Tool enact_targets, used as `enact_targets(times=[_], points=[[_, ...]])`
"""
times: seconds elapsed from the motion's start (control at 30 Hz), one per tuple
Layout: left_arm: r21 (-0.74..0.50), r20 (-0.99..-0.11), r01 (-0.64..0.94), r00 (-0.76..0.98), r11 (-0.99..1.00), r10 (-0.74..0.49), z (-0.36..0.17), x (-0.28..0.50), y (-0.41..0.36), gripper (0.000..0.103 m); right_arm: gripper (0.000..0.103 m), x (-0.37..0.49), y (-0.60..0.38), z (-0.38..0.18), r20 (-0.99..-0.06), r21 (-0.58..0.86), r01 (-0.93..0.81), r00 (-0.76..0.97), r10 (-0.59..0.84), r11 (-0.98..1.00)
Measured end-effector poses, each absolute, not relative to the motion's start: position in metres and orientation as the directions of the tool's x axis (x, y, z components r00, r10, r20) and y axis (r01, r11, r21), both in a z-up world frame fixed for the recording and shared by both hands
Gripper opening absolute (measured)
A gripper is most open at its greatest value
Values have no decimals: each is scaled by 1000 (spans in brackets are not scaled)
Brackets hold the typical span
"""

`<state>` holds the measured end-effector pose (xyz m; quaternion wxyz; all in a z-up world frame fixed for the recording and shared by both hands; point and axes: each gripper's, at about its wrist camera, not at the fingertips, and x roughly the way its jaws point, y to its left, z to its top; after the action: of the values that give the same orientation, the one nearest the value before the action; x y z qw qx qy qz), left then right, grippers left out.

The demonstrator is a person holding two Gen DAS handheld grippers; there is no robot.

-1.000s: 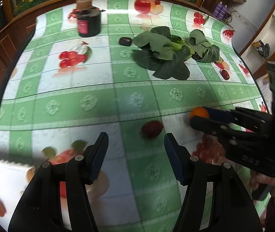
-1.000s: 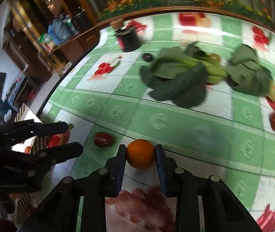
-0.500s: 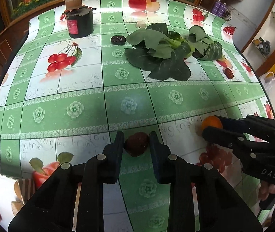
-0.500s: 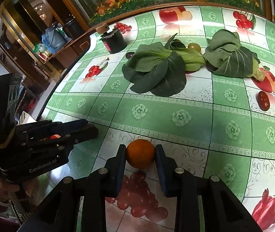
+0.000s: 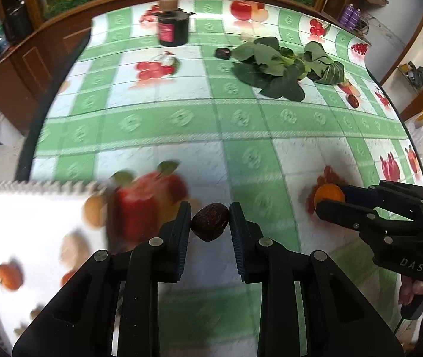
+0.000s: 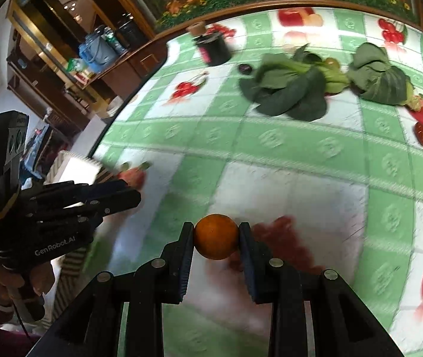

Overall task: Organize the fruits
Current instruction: 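Carry the date and orange over the white tray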

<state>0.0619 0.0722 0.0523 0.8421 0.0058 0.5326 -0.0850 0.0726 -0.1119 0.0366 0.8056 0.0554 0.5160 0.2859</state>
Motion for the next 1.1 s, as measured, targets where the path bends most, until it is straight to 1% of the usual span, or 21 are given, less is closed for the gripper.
enact_targets(times=[0.4,0.77,1.1], points=[[-21,-896,52,441,998,-42,69,-7,129,26,29,19,-48,54,-794,381,-510,246,556,771],[-15,-895,-57,445,998,12,75,-54,187,26,29,-22,21,61,-785,381,-626,169,596,680],[-21,-909,-173,413,985,53,73,-96,247,26,29,-41,80,58,-786,386,-712,78,613,586]])
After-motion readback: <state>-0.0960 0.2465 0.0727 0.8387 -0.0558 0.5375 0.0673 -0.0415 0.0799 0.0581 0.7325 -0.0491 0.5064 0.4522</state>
